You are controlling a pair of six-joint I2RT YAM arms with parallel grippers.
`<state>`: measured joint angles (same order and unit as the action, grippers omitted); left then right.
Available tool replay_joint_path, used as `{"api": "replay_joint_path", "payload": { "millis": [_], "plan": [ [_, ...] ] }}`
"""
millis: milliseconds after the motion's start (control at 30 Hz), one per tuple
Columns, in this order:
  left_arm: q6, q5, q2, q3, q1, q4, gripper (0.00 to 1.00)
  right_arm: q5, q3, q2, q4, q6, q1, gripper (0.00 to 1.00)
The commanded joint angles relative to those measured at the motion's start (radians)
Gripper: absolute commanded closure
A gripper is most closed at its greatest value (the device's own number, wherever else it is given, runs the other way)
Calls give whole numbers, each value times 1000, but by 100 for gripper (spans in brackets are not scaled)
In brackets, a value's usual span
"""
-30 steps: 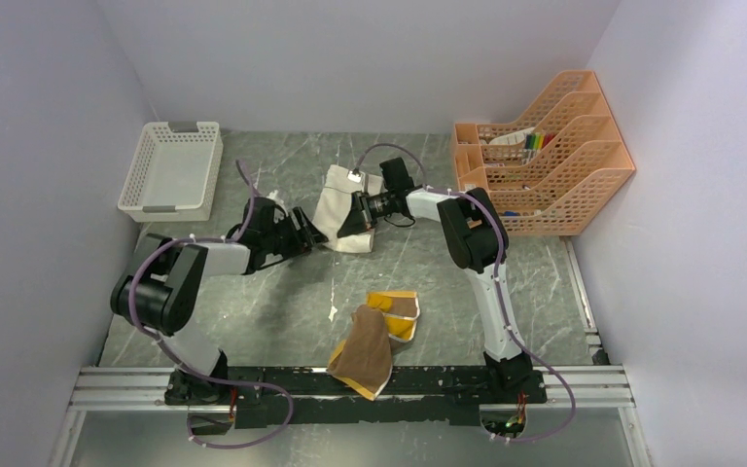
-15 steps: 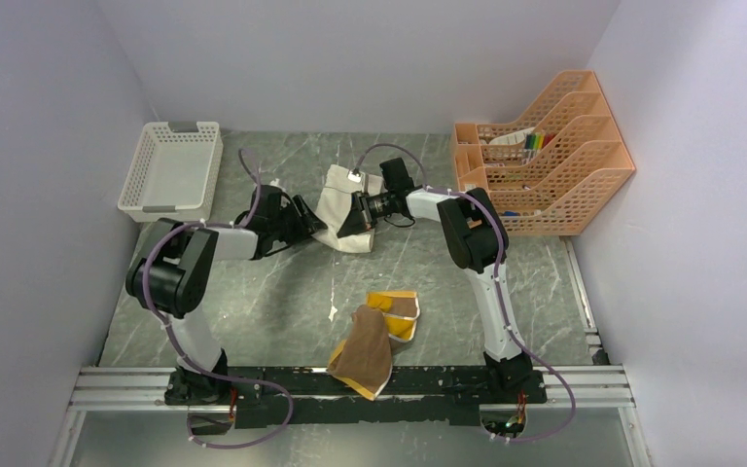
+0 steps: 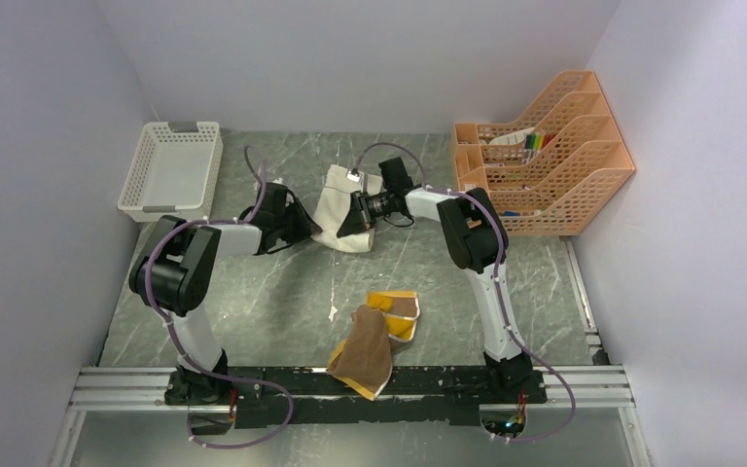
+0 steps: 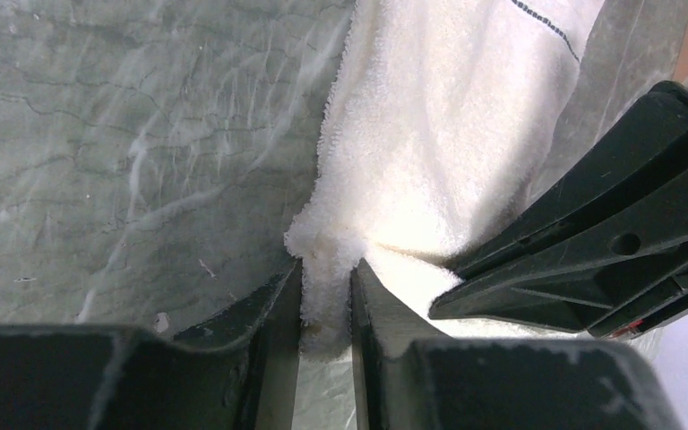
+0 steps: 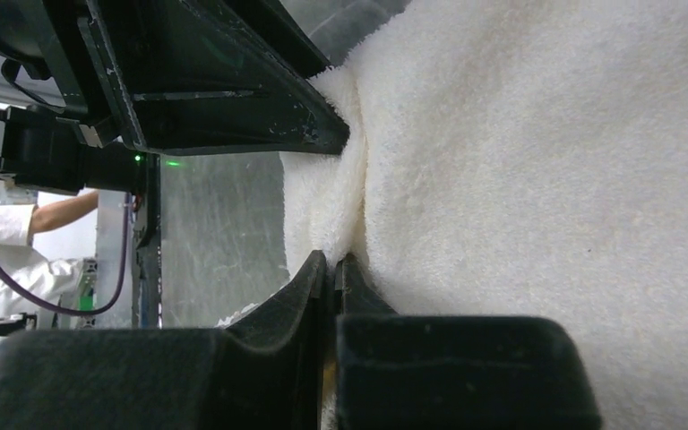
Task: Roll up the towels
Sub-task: Roll the towel at the center of the board.
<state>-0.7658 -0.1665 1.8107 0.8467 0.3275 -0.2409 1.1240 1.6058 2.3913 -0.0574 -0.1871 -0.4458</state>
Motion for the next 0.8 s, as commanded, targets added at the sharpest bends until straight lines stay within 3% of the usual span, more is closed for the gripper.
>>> {"api": "replay_joint_path", "payload": {
  "millis": [0, 100, 233, 400, 533, 567, 667, 767],
  "plan": [
    [44, 64, 40, -3, -5, 105, 68, -131, 23, -4, -111, 95, 10, 90],
    [55, 62, 24, -7, -5, 115, 70, -239, -12, -73, -111, 148, 8, 67],
    [82, 70, 2, 4, -5, 137, 71, -373, -55, -181, -124, 236, 3, 47],
    [112, 65, -15, 25, -5, 166, 70, -573, -148, -343, -26, 276, -12, 38],
    [128, 56, -33, 38, -5, 181, 70, -746, -369, -560, 229, 362, -83, 31],
    [130, 53, -37, 41, -6, 182, 70, -788, -449, -610, 291, 389, -108, 25],
    [136, 32, -40, 54, -5, 192, 69, -760, -568, -702, 395, 514, -164, 21],
    [143, 18, -36, 65, -5, 196, 69, -704, -688, -758, 446, 764, -235, 22]
  ]
}}
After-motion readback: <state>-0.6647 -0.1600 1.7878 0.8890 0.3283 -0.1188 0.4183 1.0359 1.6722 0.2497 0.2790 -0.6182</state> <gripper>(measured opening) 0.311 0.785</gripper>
